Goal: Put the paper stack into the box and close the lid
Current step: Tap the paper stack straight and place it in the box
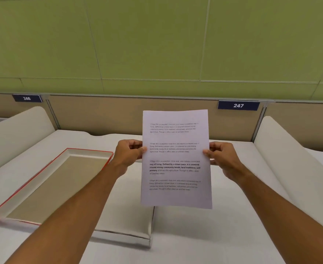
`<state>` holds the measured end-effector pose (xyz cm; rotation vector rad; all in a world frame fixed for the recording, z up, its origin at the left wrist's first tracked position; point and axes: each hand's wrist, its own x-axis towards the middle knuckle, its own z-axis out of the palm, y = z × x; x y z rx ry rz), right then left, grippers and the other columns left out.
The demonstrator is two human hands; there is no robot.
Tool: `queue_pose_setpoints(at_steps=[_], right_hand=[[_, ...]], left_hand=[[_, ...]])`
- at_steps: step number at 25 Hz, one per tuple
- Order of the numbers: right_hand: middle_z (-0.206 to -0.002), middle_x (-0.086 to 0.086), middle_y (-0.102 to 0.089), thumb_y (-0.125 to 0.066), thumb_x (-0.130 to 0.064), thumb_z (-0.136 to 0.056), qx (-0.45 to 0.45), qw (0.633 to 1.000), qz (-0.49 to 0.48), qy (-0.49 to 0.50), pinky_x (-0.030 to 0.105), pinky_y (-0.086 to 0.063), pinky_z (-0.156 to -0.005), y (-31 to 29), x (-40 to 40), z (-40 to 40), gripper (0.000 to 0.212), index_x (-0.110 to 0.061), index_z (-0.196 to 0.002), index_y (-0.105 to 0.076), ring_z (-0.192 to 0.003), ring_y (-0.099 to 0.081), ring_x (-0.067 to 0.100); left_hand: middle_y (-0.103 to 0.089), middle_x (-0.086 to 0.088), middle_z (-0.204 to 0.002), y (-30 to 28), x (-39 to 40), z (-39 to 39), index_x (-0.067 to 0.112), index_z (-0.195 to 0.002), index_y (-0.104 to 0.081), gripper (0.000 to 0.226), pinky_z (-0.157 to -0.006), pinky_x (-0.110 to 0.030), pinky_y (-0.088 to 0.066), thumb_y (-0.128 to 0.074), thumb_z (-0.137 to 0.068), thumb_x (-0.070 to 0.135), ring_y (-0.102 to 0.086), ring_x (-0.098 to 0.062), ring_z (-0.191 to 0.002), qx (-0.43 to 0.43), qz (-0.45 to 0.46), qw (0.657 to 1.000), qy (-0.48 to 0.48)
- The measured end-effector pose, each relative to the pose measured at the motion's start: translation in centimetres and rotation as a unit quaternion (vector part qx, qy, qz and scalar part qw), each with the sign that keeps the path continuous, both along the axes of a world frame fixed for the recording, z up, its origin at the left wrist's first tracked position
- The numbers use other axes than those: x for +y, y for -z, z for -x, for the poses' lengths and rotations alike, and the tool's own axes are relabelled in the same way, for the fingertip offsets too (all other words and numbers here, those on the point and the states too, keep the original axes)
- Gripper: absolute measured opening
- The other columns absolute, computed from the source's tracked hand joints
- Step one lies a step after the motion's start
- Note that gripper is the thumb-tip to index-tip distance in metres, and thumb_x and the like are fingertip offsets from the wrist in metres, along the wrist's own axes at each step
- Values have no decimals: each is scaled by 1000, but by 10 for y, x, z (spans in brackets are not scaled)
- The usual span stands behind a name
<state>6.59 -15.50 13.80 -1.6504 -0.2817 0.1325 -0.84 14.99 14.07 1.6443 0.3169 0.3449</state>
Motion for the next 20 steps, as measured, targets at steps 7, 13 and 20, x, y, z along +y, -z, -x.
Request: queue_pose_setpoints(at_steps=[7, 13, 20], right_hand=[[-82, 14, -76, -65, -2, -84, 112, 990, 70, 47, 24, -56, -47, 29, 120, 10, 14, 1, -71, -64, -62, -73, 17], [-80, 13, -73, -65, -2, -81, 208, 961, 140, 118, 31, -58, -50, 75, 207, 10, 9, -1, -73, -61, -69, -73, 26], [-87, 17, -72, -62, -8, -80, 244, 933, 215, 154, 31, -59, -52, 111, 239, 10, 15, 2, -91, -59, -75, -72, 32]], left_hand=[[-75, -19, -93, 29, 110, 2, -10, -91, -67, 12, -59, -30, -62, -70, -80, -6, -75, -26, -74, 125, 29, 992, -9], [-73, -22, -101, 74, 173, -14, -10, -98, -64, 23, -69, -46, -63, -73, -77, -6, -75, -33, -80, 254, -2, 967, -29], [-71, -21, -107, 109, 188, -26, -5, -96, -61, 26, -48, -29, -59, -76, -75, -4, -70, -28, -78, 305, -36, 952, -4]])
